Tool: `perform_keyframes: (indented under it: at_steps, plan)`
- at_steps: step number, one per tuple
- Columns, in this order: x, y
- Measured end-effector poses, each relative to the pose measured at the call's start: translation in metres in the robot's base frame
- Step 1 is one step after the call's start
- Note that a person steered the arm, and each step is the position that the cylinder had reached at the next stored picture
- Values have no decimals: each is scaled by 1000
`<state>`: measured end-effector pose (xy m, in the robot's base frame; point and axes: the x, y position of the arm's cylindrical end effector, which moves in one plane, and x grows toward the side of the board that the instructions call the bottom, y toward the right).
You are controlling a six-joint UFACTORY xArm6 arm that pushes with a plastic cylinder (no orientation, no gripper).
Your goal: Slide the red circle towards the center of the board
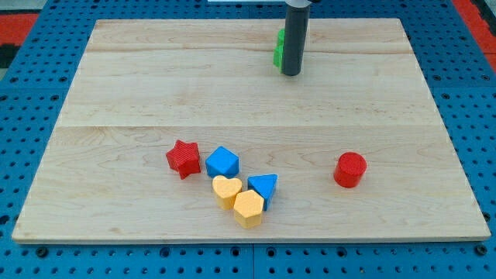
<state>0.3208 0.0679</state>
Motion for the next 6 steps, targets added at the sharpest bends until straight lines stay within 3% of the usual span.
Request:
perform_keyframes:
  at_steps: [3, 5, 6]
  plan:
    - [-37, 1]
    - [55, 90]
    - [127, 103]
